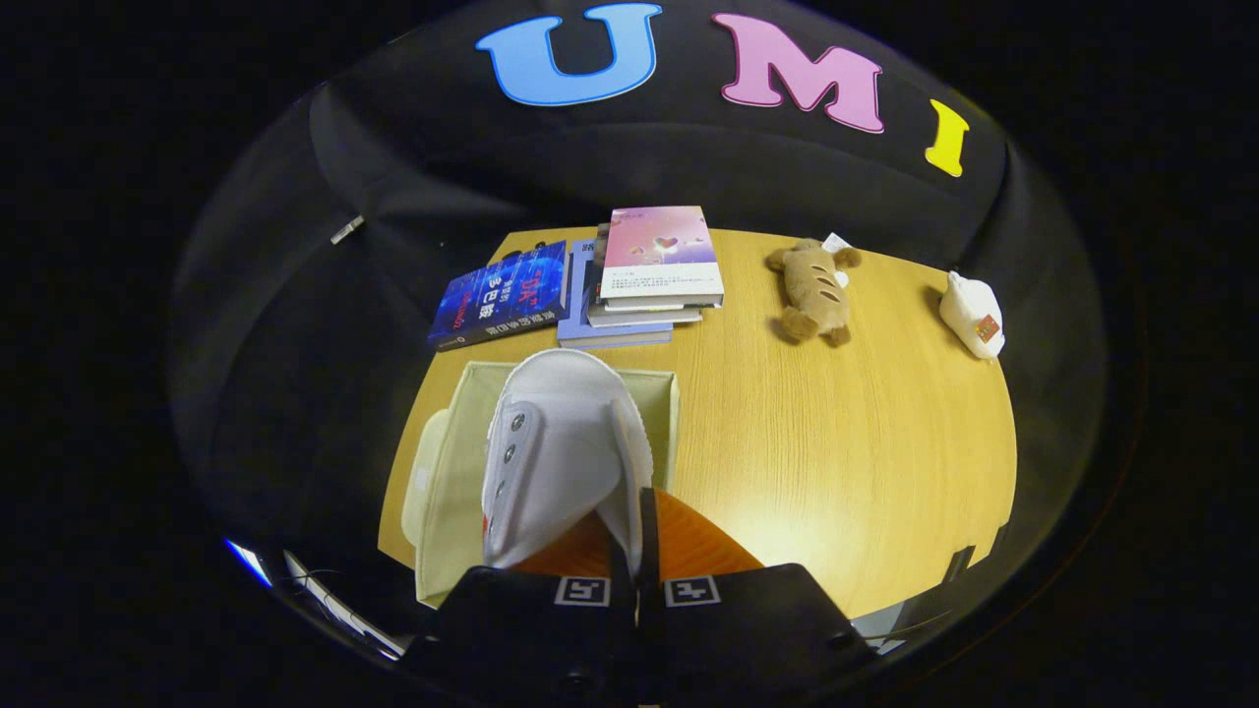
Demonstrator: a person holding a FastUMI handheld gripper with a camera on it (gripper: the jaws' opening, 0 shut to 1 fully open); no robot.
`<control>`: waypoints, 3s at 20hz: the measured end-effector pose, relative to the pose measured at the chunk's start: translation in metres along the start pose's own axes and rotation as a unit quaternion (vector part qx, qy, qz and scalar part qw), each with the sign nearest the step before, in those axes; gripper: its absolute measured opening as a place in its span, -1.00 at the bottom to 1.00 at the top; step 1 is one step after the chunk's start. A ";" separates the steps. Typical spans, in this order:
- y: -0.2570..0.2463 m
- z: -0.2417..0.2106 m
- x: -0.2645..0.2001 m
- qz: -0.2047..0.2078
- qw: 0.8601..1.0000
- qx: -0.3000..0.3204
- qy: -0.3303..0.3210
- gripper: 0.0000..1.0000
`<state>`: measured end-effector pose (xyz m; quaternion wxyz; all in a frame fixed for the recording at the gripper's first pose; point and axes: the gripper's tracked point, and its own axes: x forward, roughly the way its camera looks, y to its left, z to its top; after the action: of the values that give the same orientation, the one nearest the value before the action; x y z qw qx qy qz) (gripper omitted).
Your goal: Open the storage box then place both shoes into the box .Put the left shoe in first, then the right shoe, with the right side of both shoes facing outward in a uniform manner.
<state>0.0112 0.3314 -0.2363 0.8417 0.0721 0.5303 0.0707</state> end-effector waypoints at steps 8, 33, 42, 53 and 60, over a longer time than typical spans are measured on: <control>0.014 -0.004 0.015 0.003 1.000 0.000 0.016 -0.44; -0.079 0.033 -0.052 0.048 0.990 0.045 -0.125 1.00; -0.223 0.050 -0.103 0.000 0.976 0.039 -0.214 1.00; -0.325 0.067 -0.190 -0.024 0.933 0.021 -0.360 0.99; -0.347 0.046 -0.213 -0.023 0.922 -0.001 -0.386 0.99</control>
<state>-0.0239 -0.0523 -0.0969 0.9827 0.0802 0.1657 0.0183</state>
